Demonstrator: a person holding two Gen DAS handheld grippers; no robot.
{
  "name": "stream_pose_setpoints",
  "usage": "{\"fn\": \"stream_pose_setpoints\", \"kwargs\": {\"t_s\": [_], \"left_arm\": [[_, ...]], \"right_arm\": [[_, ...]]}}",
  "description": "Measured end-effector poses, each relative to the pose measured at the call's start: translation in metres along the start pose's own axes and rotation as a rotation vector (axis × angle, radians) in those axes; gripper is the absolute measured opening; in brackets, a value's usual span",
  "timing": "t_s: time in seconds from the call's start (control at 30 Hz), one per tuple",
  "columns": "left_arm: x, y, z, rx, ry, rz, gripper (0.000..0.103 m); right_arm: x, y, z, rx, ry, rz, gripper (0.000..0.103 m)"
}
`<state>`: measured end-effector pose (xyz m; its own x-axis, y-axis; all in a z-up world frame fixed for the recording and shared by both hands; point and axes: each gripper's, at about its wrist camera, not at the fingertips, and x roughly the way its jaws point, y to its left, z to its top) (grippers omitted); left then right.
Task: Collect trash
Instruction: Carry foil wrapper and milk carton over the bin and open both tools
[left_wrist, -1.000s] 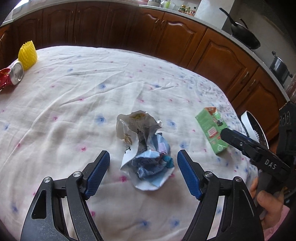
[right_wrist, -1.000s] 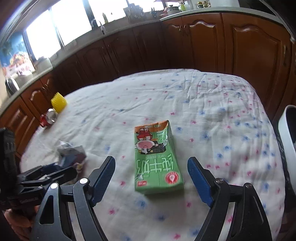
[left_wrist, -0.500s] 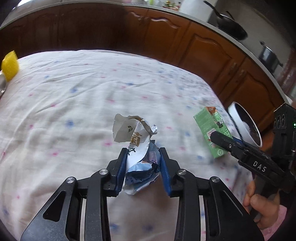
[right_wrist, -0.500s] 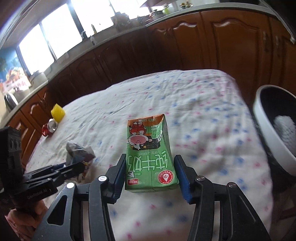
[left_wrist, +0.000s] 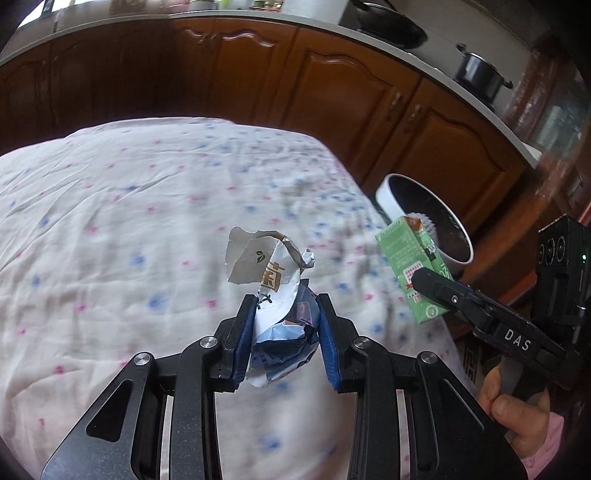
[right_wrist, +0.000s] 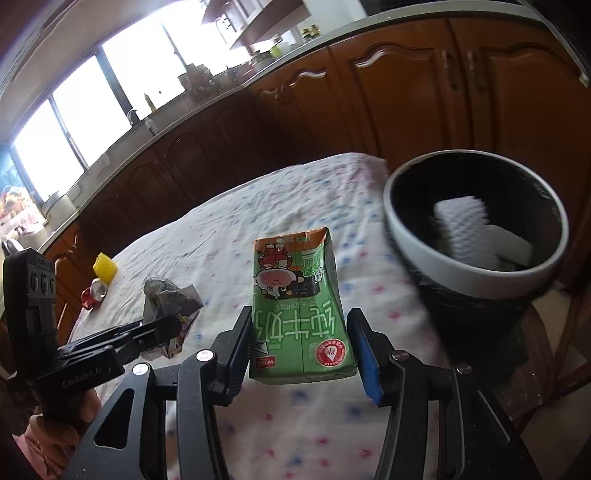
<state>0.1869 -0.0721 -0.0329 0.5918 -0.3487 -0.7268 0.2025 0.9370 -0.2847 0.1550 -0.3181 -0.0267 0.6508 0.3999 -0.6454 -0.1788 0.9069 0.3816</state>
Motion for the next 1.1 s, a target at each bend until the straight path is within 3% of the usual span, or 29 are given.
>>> {"fn": "stream_pose_setpoints", "kwargs": {"t_s": [0.7,1.1], "left_arm": [[0.029,-0.086,0.015,0.149,0.028,-0.053,0.031],[0.041,-0.114,0.023,0.193,0.036,-0.071,0.031]], "right_arm": [[-0.047,-0.067,0.007,0.116,-0.095,-0.067,0.051],[-0.055,-0.088,0.011,0.149,-0.113,-0.08,0.052]]}}
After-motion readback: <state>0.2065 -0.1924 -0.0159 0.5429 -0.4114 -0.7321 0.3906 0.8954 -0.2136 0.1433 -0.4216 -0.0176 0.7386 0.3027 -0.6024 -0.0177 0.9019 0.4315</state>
